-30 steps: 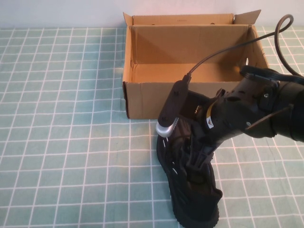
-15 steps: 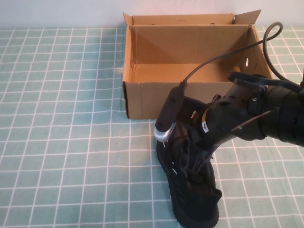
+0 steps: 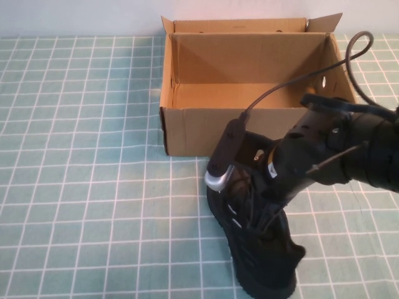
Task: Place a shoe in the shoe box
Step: Pick up the shoe from the table
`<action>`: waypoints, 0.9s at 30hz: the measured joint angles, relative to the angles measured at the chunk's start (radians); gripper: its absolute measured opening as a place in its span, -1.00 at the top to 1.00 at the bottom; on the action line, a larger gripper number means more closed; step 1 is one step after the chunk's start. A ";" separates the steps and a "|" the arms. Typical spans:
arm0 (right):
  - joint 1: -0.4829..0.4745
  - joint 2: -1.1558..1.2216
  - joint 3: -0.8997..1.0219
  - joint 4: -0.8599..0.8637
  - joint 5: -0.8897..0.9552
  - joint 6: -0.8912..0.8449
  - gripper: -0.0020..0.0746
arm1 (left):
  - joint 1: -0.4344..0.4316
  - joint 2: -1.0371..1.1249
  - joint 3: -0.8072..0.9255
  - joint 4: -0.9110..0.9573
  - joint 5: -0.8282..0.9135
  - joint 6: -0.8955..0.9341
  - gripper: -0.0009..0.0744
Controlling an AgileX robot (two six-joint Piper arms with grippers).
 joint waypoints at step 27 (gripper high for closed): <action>0.001 -0.410 0.000 0.016 0.181 0.064 0.95 | 0.000 0.000 0.000 -0.001 -0.088 -0.013 0.99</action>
